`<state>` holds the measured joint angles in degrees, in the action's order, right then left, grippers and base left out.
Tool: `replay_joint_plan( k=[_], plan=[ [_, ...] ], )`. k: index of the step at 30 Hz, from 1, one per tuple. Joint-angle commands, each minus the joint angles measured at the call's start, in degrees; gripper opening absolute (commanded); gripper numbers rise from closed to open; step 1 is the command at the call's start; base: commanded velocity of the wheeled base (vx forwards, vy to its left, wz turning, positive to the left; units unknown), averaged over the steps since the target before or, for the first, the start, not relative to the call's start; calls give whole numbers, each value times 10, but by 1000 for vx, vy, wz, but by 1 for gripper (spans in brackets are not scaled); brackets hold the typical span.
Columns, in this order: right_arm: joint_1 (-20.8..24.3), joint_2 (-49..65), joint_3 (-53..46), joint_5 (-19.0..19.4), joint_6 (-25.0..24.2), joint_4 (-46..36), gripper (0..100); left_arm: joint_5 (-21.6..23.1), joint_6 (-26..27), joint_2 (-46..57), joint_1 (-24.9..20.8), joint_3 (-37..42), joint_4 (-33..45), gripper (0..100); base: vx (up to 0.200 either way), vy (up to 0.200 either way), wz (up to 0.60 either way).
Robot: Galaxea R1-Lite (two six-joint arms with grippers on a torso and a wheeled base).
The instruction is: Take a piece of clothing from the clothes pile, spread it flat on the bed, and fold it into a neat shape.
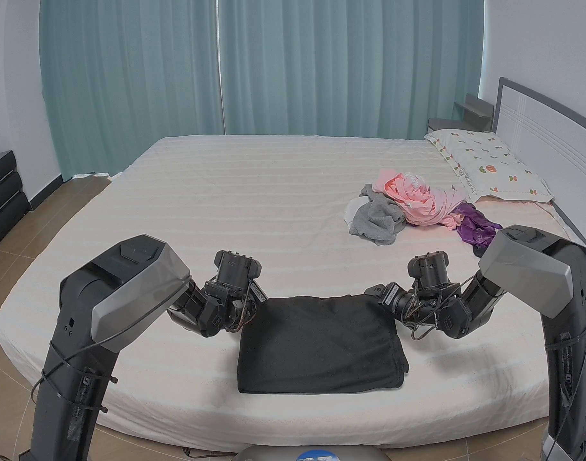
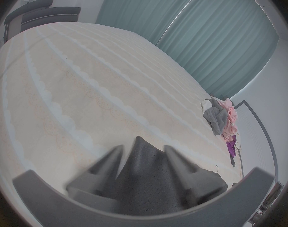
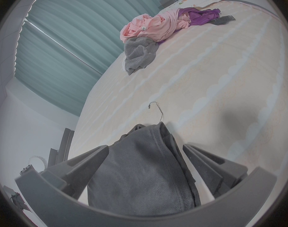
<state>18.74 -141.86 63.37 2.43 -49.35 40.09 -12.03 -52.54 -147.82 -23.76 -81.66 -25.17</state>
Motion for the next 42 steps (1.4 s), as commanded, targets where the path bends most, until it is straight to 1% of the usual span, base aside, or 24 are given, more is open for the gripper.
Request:
replay_joint_plan(
  k=[1,3,4,6,10,13,16,17,18,19,26,33,42],
  plan=[
    [1,-5,12,0,0,0,100,-1,-4,-2,1,-2,-3,0,0,0,0],
    [1,-5,12,-1,0,0,100,-2,-4,-2,1,-2,-3,0,0,0,0],
    [1,-10,22,-1,0,-1,100,-15,-12,-2,3,-2,-8,0,0,0,0],
    [1,-18,34,-1,0,-3,100,-23,-20,-2,3,-2,-8,0,0,0,0],
    [4,-39,63,-8,1,-9,100,-25,-20,-2,3,0,-8,0,0,0,0],
    [5,-57,100,-35,2,-10,100,-25,-21,-1,2,3,-8,0,0,0,0],
    [5,-68,113,-41,2,-12,100,-25,-21,-1,2,3,-8,0,0,0,0],
    [6,-81,129,-59,3,-17,100,-26,-21,-1,2,5,-8,0,0,0,0],
    [6,-82,131,-64,3,-18,100,-26,-21,-1,2,5,-8,0,0,0,0],
    [6,-83,132,-68,3,-17,0,-26,-21,-1,2,5,-8,0,0,0,0],
    [2,-75,122,-68,1,-10,0,-41,-20,-3,2,5,-8,0,0,0,0],
    [-4,-72,125,-71,0,10,0,-45,-20,-4,1,5,-8,0,0,0,0],
    [-8,-82,129,-73,3,2,0,-54,-20,-4,1,3,-8,0,0,0,0]
  ],
)
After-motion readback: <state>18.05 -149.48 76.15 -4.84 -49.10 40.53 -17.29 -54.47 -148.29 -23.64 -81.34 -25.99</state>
